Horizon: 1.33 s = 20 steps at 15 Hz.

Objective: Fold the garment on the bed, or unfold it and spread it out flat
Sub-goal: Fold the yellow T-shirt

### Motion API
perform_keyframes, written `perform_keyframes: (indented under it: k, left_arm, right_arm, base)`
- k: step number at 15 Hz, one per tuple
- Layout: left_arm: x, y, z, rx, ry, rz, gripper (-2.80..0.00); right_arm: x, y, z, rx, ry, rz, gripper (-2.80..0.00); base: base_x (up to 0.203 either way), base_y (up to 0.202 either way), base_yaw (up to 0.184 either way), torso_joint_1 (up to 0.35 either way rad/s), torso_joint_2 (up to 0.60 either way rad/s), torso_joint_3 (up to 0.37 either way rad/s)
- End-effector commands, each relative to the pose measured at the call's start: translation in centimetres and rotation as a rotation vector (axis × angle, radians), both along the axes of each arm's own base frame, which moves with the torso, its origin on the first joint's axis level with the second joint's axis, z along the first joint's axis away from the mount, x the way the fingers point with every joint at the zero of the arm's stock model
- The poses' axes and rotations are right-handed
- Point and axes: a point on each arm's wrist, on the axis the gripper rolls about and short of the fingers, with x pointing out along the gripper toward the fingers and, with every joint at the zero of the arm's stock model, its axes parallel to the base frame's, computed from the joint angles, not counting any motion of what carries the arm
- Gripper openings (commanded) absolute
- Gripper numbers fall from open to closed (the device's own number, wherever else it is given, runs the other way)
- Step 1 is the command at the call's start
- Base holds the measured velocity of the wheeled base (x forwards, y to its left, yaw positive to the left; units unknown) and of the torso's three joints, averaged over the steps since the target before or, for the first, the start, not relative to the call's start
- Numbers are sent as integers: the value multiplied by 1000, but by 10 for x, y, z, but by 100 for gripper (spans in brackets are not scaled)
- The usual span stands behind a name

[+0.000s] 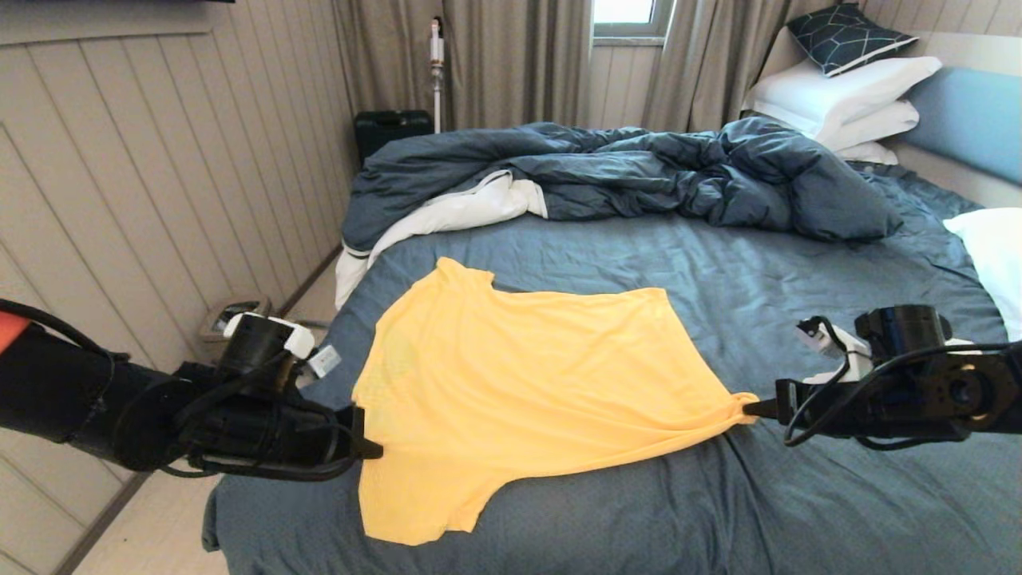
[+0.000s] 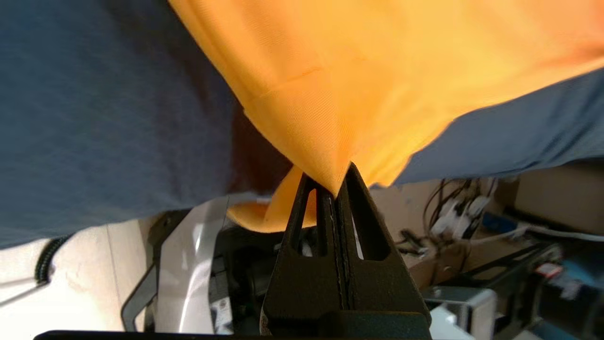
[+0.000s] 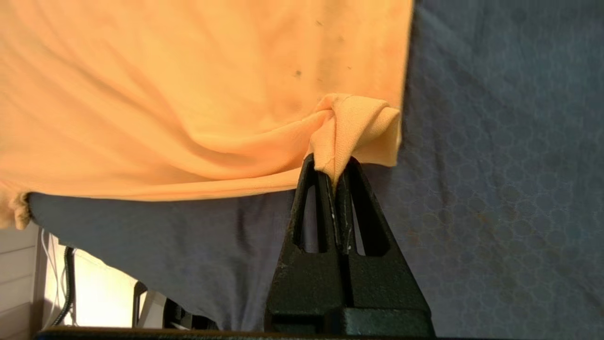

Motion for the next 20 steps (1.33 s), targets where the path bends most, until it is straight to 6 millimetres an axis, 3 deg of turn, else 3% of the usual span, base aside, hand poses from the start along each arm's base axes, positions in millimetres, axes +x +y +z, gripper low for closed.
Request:
perform_keyframes:
  k: [1,5,8,16,20]
  left_arm:
    - [3,5,19,-25,-65,17,-280]
    - [28,6,44,-52,-123,23,-280]
    - [51,5,48,-42,-144,12,-280]
    - [113,-1,31,-25,-126,19,-280]
    - [139,4,32,-21,-137,40,-280]
  right_arm:
    - [1,1,10,-3,-35,5,-280]
    - [12,1,25,0,-87,-4,-280]
    - [26,0,30,-16,-114,-22,-280]
    - [75,4,16,-61,-81,-44,-280]
    - [98,10,11,-82,-69,-44,-280]
  base:
    - [0,0,0,0,0,0]
    - [0,0,0,0,0,0]
    - [0,0,0,0,0,0]
    - [0,0,0,0,0,0]
    - [0,0,0,0,0,0]
